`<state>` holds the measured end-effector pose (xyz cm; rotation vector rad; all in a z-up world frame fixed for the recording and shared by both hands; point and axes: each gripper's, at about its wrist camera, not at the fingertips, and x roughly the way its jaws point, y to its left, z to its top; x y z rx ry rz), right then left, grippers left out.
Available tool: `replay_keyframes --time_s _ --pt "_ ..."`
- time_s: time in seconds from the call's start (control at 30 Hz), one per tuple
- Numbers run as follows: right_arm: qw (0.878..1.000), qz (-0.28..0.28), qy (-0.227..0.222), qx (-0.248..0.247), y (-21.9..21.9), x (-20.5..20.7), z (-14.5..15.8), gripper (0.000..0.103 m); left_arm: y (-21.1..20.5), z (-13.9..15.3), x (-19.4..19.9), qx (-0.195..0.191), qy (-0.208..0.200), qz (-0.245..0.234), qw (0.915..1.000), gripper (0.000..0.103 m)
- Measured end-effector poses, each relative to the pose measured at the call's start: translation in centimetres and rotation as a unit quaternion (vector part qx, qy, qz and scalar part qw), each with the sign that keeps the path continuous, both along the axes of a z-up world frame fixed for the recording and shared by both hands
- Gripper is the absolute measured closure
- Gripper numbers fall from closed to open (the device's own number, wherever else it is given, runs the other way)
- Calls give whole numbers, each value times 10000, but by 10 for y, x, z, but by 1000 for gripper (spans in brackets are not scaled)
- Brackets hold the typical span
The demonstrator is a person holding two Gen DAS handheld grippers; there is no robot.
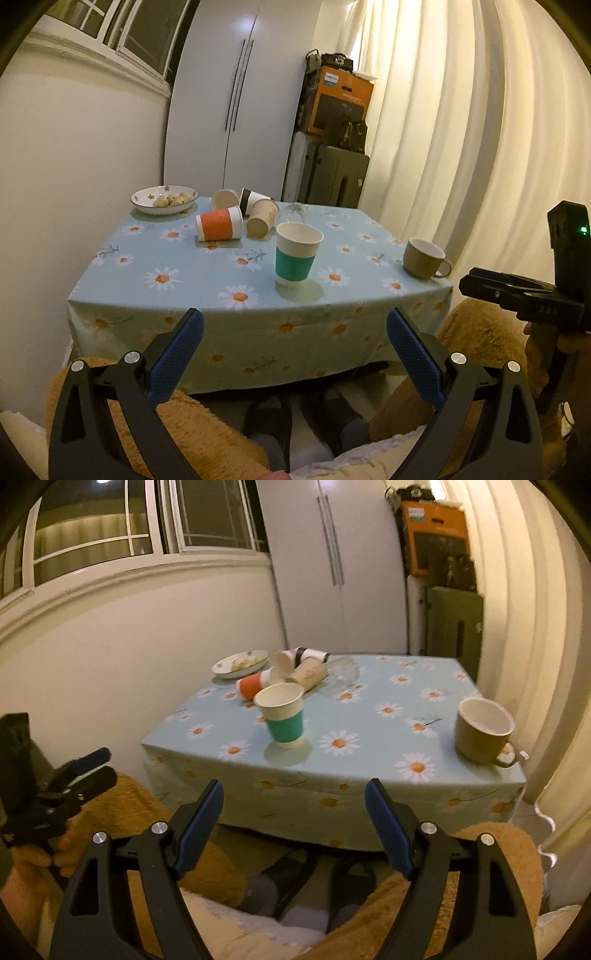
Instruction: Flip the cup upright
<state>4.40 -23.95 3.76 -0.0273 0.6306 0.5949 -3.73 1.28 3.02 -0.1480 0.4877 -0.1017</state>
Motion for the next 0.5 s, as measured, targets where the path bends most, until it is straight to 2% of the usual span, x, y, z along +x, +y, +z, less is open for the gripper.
replay_keyframes --time_s 0.2,0.3,0.33,0.5 --pt "9995 -171 -225 -155 -1 -4 -13 25 -6 -12 9 141 209 -77 9997 7" --pt "9994 -177 -230 -209 0 -5 -17 24 -2 -14 12 54 295 -21 9995 7" --pt "9994 -178 -176 -234 0 -4 -19 21 1 -15 12 -5 308 -10 9995 7" --pt "9996 -235 -53 -132 -6 0 -23 21 7 -20 14 -198 460 12 9987 7"
